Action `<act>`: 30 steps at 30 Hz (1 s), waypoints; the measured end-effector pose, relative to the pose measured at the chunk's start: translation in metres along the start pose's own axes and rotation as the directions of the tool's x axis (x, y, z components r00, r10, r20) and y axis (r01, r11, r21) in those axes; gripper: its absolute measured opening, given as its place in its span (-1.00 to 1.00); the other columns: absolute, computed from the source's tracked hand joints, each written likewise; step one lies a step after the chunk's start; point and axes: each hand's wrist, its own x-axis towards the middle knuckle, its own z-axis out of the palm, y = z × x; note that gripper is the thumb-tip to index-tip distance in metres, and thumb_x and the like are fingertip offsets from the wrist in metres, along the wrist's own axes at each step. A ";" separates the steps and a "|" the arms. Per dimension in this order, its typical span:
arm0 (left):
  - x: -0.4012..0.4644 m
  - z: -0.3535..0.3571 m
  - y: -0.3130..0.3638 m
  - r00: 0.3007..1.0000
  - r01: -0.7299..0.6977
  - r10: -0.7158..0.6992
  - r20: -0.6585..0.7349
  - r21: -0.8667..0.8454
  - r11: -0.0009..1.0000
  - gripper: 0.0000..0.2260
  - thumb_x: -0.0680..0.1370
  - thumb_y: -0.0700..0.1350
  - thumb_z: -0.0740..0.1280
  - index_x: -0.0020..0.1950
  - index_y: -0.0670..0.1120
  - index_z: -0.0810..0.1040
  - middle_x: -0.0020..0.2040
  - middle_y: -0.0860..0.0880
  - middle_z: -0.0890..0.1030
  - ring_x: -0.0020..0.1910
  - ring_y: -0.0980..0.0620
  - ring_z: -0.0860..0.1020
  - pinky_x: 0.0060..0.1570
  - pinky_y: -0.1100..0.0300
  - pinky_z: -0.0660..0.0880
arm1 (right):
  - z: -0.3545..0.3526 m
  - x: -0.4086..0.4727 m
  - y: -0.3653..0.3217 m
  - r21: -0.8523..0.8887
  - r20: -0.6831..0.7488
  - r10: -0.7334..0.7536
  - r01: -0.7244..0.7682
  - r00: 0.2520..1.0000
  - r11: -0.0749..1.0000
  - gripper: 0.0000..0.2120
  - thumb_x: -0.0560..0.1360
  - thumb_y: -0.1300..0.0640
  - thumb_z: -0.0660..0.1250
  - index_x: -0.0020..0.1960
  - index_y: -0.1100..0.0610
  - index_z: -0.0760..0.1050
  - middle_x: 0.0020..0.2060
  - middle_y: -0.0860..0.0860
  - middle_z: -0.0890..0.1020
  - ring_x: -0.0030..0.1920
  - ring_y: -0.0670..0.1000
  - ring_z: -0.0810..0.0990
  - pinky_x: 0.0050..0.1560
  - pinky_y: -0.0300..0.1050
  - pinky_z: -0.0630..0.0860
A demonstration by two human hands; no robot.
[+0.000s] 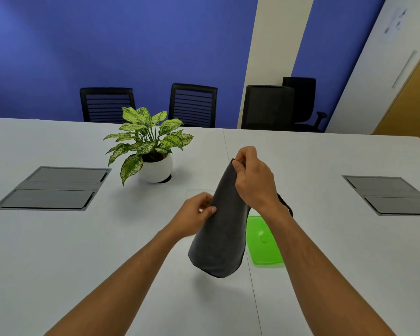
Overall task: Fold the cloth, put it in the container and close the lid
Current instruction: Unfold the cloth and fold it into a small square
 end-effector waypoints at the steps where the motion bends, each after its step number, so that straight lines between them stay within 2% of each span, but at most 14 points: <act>1: -0.003 0.005 -0.008 0.999 0.034 -0.034 0.012 0.015 0.999 -0.85 0.61 -0.07 0.27 0.16 -0.05 0.52 0.07 0.01 0.59 0.02 0.04 0.55 -0.04 0.30 0.44 | -0.001 0.000 0.002 0.019 0.000 0.002 -0.002 1.000 1.000 -0.92 0.59 0.14 0.21 0.03 0.02 0.30 -0.30 -0.11 0.46 -0.38 -0.19 0.42 -0.38 -0.39 0.23; 3: -0.008 0.012 -0.023 0.996 0.082 -0.084 0.025 0.050 0.995 -0.86 0.61 -0.06 0.26 0.13 -0.05 0.51 0.07 0.00 0.58 0.02 0.02 0.56 -0.02 0.27 0.45 | -0.006 0.000 0.002 0.076 -0.004 -0.014 0.015 1.000 0.997 -0.84 0.59 0.18 0.21 0.17 0.08 0.38 -0.30 -0.19 0.44 -0.32 -0.16 0.46 -0.28 -0.41 0.33; 4: -0.011 0.015 -0.029 0.994 0.101 -0.103 0.029 0.069 0.993 -0.88 0.61 -0.06 0.27 0.11 -0.05 0.50 0.07 -0.01 0.58 0.02 0.02 0.56 -0.01 0.24 0.48 | -0.009 0.001 0.000 0.101 -0.013 -0.036 0.037 0.999 0.994 -0.78 0.59 0.20 0.21 0.23 0.11 0.40 -0.24 -0.17 0.49 -0.26 -0.13 0.51 -0.18 -0.39 0.41; 5: -0.013 0.019 -0.035 0.993 0.115 -0.118 0.031 0.082 0.990 -0.89 0.61 -0.06 0.27 0.09 -0.05 0.50 0.07 -0.02 0.57 0.01 0.02 0.55 0.02 0.21 0.51 | -0.012 0.002 -0.001 0.120 -0.028 -0.061 0.064 0.998 0.991 -0.76 0.59 0.21 0.20 0.26 0.14 0.43 -0.15 -0.09 0.57 -0.15 -0.10 0.55 -0.05 -0.34 0.48; 7: -0.018 0.027 -0.045 0.990 0.135 -0.138 0.026 0.086 0.987 -0.90 0.61 -0.05 0.26 0.08 -0.05 0.48 0.11 -0.03 0.56 0.05 0.03 0.54 0.12 0.16 0.52 | -0.018 0.004 -0.007 0.140 -0.066 -0.119 0.127 0.991 0.982 -0.76 0.59 0.22 0.20 0.23 0.19 0.50 0.07 0.08 0.64 0.06 -0.01 0.58 0.14 -0.27 0.47; 10: -0.026 0.039 -0.051 0.984 0.177 -0.177 0.019 -0.010 0.984 -0.85 0.60 -0.08 0.28 0.16 0.00 0.42 0.27 -0.02 0.51 0.21 0.00 0.51 0.23 0.14 0.45 | -0.028 0.010 -0.013 0.136 -0.099 -0.180 0.193 0.979 0.972 -0.78 0.59 0.22 0.20 0.18 0.22 0.54 0.09 0.13 0.64 0.08 -0.10 0.51 0.14 -0.49 0.36; 13: -0.031 0.042 -0.042 0.994 0.096 -0.103 -0.024 -0.193 0.976 -0.54 0.47 -0.01 0.40 0.30 0.12 0.30 0.36 0.06 0.39 0.32 0.00 0.43 0.31 0.08 0.41 | -0.038 0.015 -0.019 0.102 -0.091 -0.257 0.265 0.962 0.959 -0.79 0.58 0.24 0.21 0.16 0.22 0.54 0.07 0.13 0.65 0.06 -0.12 0.48 0.11 -0.49 0.35; 16: -0.023 0.032 -0.020 0.999 -0.050 0.045 -0.024 -0.268 0.962 -0.34 0.39 0.18 0.44 0.39 0.31 0.18 0.36 0.39 0.30 0.33 0.26 0.36 0.29 0.28 0.36 | -0.043 0.016 -0.023 0.097 -0.040 -0.306 0.308 0.951 0.946 -0.80 0.58 0.25 0.21 0.15 0.22 0.54 0.06 0.13 0.64 0.05 -0.09 0.50 0.09 -0.46 0.36; 18: -0.015 0.024 -0.002 0.997 -0.078 0.077 -0.014 -0.275 0.958 -0.40 0.38 0.26 0.43 0.33 0.42 0.22 0.25 0.56 0.33 0.25 0.41 0.38 0.15 0.42 0.41 | -0.042 0.015 -0.025 0.095 0.004 -0.319 0.318 0.948 0.943 -0.79 0.59 0.25 0.20 0.16 0.22 0.54 0.07 0.14 0.64 0.07 -0.01 0.55 0.11 -0.43 0.37; 20: -0.007 0.020 0.008 0.997 -0.078 0.071 -0.034 -0.291 0.954 -0.54 0.40 0.29 0.39 0.26 0.36 0.36 0.20 0.40 0.49 0.16 0.30 0.51 0.10 0.35 0.50 | -0.040 0.013 -0.026 0.089 0.020 -0.310 0.307 0.951 0.948 -0.77 0.59 0.25 0.20 0.20 0.22 0.52 0.12 0.14 0.63 0.12 0.07 0.58 0.14 -0.36 0.39; 23: -0.006 0.022 0.004 0.996 -0.066 0.047 -0.073 -0.297 0.953 -0.73 0.48 0.19 0.36 0.11 0.11 0.55 0.04 0.14 0.65 0.01 0.13 0.62 0.04 0.19 0.60 | -0.044 0.013 -0.023 0.092 -0.036 -0.260 0.263 0.965 0.960 -0.73 0.60 0.24 0.19 0.26 0.23 0.49 0.17 0.15 0.61 0.17 0.09 0.56 0.21 -0.25 0.42; 26: -0.013 0.023 -0.014 0.998 -0.008 -0.007 -0.056 -0.263 0.965 -0.80 0.54 0.07 0.34 0.05 -0.03 0.56 -0.03 0.01 0.65 -0.03 0.02 0.62 -0.01 0.18 0.57 | -0.052 0.015 -0.011 0.089 -0.120 -0.211 0.222 0.970 0.971 -0.75 0.60 0.26 0.19 0.23 0.24 0.52 0.11 0.14 0.63 0.11 -0.01 0.55 0.16 -0.44 0.37; 30: -0.022 0.026 -0.040 0.999 0.047 -0.046 0.009 -0.204 0.978 -0.89 0.56 0.03 0.33 0.05 0.05 0.53 -0.02 0.07 0.62 -0.02 0.06 0.60 -0.08 0.32 0.51 | -0.058 0.016 0.004 0.108 -0.188 -0.149 0.171 0.971 0.979 -0.77 0.60 0.27 0.19 0.20 0.24 0.53 0.06 0.14 0.63 0.04 -0.12 0.49 0.09 -0.55 0.35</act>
